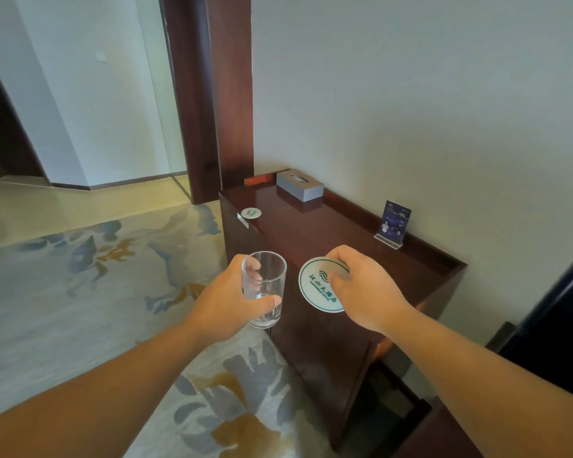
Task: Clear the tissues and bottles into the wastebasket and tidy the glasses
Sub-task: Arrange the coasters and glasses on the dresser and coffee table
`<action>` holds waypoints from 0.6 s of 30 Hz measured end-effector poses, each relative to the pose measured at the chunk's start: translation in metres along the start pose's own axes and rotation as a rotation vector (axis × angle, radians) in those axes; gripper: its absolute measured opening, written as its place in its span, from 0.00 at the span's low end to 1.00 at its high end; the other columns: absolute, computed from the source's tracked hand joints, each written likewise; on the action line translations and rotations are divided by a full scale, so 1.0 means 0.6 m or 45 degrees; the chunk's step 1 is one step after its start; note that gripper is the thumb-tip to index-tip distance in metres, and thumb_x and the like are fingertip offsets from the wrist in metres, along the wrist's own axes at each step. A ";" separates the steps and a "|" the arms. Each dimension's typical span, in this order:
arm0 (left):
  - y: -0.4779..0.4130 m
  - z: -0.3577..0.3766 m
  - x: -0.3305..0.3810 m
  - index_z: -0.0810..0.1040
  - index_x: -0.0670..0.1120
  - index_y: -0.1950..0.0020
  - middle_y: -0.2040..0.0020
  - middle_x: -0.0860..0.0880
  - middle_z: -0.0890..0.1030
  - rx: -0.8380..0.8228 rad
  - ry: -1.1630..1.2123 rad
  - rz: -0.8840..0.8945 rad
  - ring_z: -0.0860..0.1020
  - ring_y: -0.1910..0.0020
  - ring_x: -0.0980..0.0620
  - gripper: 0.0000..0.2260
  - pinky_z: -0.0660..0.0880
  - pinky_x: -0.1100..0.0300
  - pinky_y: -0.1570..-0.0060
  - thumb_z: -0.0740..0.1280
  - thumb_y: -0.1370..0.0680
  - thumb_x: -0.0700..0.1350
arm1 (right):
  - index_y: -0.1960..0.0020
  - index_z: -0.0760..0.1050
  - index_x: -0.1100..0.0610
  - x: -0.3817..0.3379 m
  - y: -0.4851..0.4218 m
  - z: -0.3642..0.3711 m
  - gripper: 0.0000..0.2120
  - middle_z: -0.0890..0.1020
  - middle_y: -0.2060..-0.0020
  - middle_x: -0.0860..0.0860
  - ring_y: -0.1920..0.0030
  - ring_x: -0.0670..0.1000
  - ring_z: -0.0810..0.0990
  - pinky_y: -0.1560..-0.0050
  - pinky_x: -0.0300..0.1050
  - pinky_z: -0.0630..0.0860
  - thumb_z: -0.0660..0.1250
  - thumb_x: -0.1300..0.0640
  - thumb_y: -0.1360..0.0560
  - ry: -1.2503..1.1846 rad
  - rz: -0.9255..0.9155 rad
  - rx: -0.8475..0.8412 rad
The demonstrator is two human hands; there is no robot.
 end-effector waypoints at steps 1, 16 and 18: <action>-0.014 0.000 -0.005 0.66 0.55 0.41 0.48 0.58 0.75 -0.001 -0.008 -0.007 0.77 0.49 0.54 0.24 0.75 0.56 0.48 0.74 0.30 0.55 | 0.42 0.68 0.45 0.002 -0.017 0.004 0.09 0.78 0.41 0.45 0.49 0.45 0.76 0.63 0.30 0.76 0.62 0.56 0.20 -0.006 -0.005 -0.011; -0.279 0.000 -0.022 0.66 0.57 0.40 0.50 0.58 0.76 0.026 -0.003 -0.037 0.79 0.59 0.55 0.24 0.76 0.59 0.60 0.74 0.30 0.55 | 0.45 0.68 0.44 0.063 -0.299 0.015 0.09 0.79 0.41 0.46 0.50 0.45 0.76 0.64 0.29 0.74 0.63 0.57 0.20 -0.100 -0.042 -0.013; -0.314 0.003 -0.029 0.66 0.57 0.41 0.50 0.59 0.76 0.017 0.028 -0.046 0.79 0.60 0.55 0.23 0.74 0.60 0.63 0.74 0.30 0.54 | 0.45 0.67 0.44 0.071 -0.331 0.020 0.09 0.79 0.41 0.46 0.50 0.45 0.76 0.64 0.30 0.75 0.63 0.57 0.20 -0.091 -0.026 -0.019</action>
Point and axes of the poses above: each hand's wrist, its own y-axis away from the middle knuckle, its own z-axis out of the palm, x = y × z, the point moved 2 cm from there along -y, towards the middle knuckle
